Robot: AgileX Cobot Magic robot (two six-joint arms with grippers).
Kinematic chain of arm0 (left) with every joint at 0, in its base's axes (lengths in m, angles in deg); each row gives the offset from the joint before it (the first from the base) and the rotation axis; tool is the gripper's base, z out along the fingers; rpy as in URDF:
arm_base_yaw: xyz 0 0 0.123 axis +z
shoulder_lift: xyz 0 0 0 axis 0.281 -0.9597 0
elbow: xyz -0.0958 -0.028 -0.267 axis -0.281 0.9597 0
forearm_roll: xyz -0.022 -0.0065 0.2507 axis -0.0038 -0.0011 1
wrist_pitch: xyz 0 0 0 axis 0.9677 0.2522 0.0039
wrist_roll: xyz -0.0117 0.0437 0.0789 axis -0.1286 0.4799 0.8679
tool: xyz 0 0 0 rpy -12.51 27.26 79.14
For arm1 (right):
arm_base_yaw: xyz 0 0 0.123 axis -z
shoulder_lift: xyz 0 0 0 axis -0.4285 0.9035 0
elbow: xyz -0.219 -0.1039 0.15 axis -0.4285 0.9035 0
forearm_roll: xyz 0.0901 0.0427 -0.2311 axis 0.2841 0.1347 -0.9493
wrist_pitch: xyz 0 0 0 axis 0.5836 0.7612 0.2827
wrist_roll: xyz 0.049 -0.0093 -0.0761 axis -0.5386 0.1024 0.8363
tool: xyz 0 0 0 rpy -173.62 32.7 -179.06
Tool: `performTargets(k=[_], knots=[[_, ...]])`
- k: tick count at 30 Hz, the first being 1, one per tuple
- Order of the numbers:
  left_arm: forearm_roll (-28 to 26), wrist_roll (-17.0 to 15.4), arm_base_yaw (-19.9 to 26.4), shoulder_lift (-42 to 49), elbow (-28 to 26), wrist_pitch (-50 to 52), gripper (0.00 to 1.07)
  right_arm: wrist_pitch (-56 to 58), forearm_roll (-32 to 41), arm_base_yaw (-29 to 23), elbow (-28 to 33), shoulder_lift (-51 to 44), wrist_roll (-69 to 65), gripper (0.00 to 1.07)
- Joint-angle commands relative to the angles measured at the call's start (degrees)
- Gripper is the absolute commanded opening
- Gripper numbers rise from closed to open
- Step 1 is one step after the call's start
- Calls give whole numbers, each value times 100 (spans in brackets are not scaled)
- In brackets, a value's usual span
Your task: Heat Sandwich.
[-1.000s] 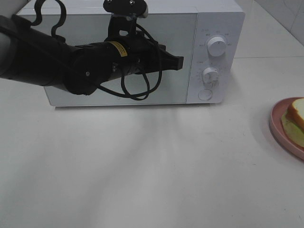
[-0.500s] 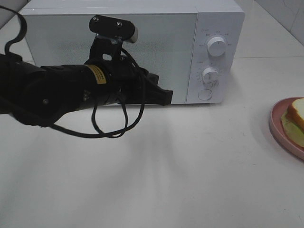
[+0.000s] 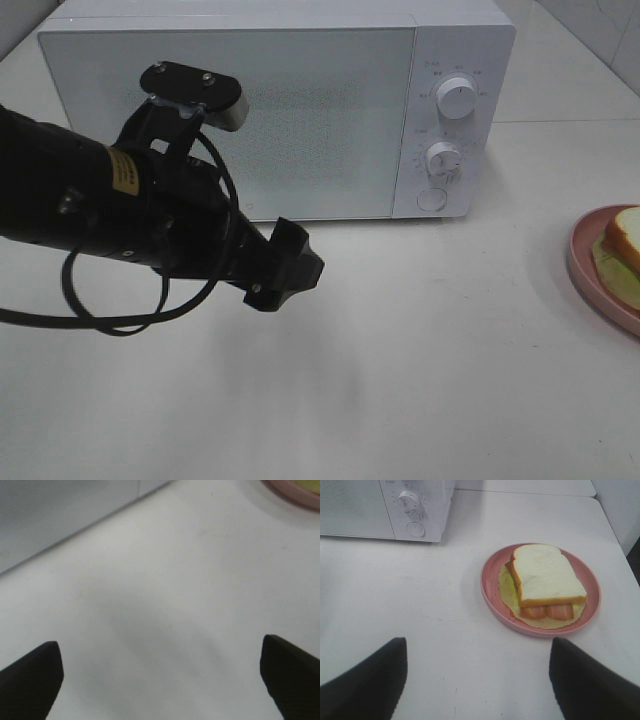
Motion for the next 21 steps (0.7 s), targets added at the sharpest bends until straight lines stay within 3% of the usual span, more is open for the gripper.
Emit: performTargets(k=[1,3,11,12,15,19,20,21], knots=[[0,-264,92,258,0,-688,101,-52,-11,52,0,-149,40,76],[0,-435,424,384,0,-1243,101,-52,-11,52,0,-149,40,76],[11,-350,1341,974,0,-2091,101,-52,-11,52,0,-149,40,76],[40,-350,1696,1152,6,-2298,101,-52,-11,52,0,-149,40,76],[109,-304,2040,1306,6,-2510,101,-52,-11,52,0,-149,40,76],[189,-57,2922,1811,6,-3037,101,-52,-11,52,0,-149,40,76],[189,-57,2922,1811,6,-3037,101,-52,-11,52,0,-149,40,76],[223,6,3295,1994,6,-3197,101,-52,-11,52,0,-149,40,76]])
